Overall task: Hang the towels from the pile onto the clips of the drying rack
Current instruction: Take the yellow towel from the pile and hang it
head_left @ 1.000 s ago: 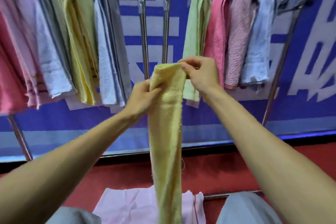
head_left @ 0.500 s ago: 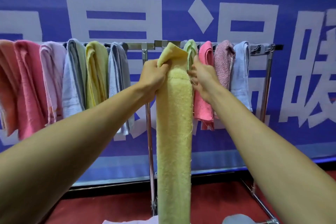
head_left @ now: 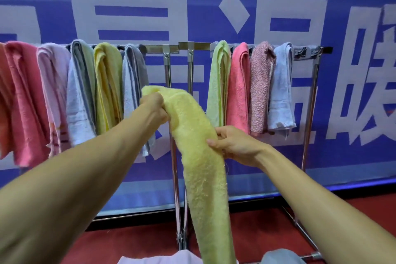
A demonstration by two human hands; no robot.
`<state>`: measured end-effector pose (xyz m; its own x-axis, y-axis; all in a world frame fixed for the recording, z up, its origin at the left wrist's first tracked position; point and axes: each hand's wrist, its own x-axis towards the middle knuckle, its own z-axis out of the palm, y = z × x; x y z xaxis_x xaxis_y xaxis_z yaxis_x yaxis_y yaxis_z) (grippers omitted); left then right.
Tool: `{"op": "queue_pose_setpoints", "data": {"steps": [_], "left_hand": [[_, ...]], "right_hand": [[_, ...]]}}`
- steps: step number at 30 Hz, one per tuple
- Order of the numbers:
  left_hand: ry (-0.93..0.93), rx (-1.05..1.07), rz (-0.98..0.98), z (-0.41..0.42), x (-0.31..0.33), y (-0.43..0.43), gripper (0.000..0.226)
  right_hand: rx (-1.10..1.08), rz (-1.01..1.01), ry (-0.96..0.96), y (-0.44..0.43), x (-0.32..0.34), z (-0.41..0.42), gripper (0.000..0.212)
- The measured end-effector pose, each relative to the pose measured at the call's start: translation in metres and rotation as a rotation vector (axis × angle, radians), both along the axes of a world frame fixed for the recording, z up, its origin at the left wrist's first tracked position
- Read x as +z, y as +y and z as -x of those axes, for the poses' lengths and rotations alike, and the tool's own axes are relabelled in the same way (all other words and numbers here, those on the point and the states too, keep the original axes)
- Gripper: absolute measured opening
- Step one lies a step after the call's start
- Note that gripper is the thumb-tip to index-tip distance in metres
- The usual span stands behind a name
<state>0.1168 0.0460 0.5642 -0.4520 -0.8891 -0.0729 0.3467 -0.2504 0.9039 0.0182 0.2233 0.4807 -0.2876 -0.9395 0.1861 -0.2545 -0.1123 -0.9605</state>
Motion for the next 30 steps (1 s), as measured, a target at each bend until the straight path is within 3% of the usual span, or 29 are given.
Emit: {"op": "queue_pose_setpoints", "data": {"steps": [3, 5, 8, 10, 14, 18, 22, 24, 26, 28, 30], "left_hand": [[0.018, -0.090, -0.088, 0.002, -0.033, -0.008, 0.034], [0.015, -0.276, -0.099, 0.004, -0.061, -0.001, 0.032], [-0.348, -0.497, 0.275, 0.003, -0.092, 0.019, 0.053], [-0.445, -0.467, 0.464, -0.001, -0.099, 0.032, 0.057], [-0.111, -0.519, 0.438, -0.007, -0.091, 0.051, 0.060], [-0.151, -0.501, 0.699, -0.008, -0.085, 0.068, 0.015], [-0.036, -0.489, 0.742, 0.008, -0.065, 0.083, 0.014], [-0.011, -0.502, 0.803, 0.022, -0.049, 0.092, 0.016], [-0.024, -0.505, 0.921, 0.039, -0.032, 0.101, 0.016], [-0.092, -0.528, 1.019, 0.053, -0.016, 0.110, 0.021], [-0.165, -0.595, 1.096, 0.066, -0.001, 0.118, 0.031]], "right_hand": [[-0.121, 0.135, -0.027, -0.006, 0.008, -0.002, 0.011], [-0.204, 0.227, -0.079, -0.013, 0.019, -0.002, 0.011], [-0.345, 0.291, -0.150, -0.023, 0.039, 0.001, 0.009], [-0.397, 0.320, -0.259, -0.027, 0.052, 0.006, 0.007], [-0.548, 0.363, -0.411, -0.024, 0.072, 0.018, 0.010], [-0.655, 0.389, -0.525, -0.011, 0.080, 0.035, 0.015], [-0.704, 0.398, -0.550, 0.018, 0.075, 0.052, 0.008], [-0.800, 0.241, -0.385, 0.039, 0.071, 0.062, 0.008], [-1.067, 0.058, 0.026, 0.056, 0.065, 0.077, 0.024], [-1.316, 0.095, 0.342, 0.062, 0.060, 0.093, 0.028], [-1.202, 0.286, 0.343, 0.060, 0.060, 0.100, 0.021]]}}
